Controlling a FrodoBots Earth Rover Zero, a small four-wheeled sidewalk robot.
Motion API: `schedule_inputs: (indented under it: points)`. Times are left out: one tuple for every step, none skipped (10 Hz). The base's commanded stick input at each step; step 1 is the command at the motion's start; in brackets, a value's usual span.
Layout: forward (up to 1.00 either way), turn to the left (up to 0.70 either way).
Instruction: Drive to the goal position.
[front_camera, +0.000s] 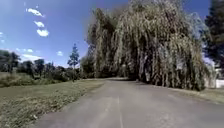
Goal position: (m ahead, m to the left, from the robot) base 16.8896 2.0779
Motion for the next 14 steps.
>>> schedule_inputs:
  points:
    - [1.0, 0.0]
    - [1.0, 0.0]
    - [1.0, 0.0]
    - [1.0, 0.0]
    - [1.0, 0.0]
    - [1.0, 0.0]
    - [1.0, 0.0]
    - [1.0, 0.0]
    - [1.0, 0.0]
    - [1.0, 0.0]
    - [1.0, 0.0]
    - [1.0, 0.0]
    - [1.0, 0.0]
    - [1.0, 0.0]
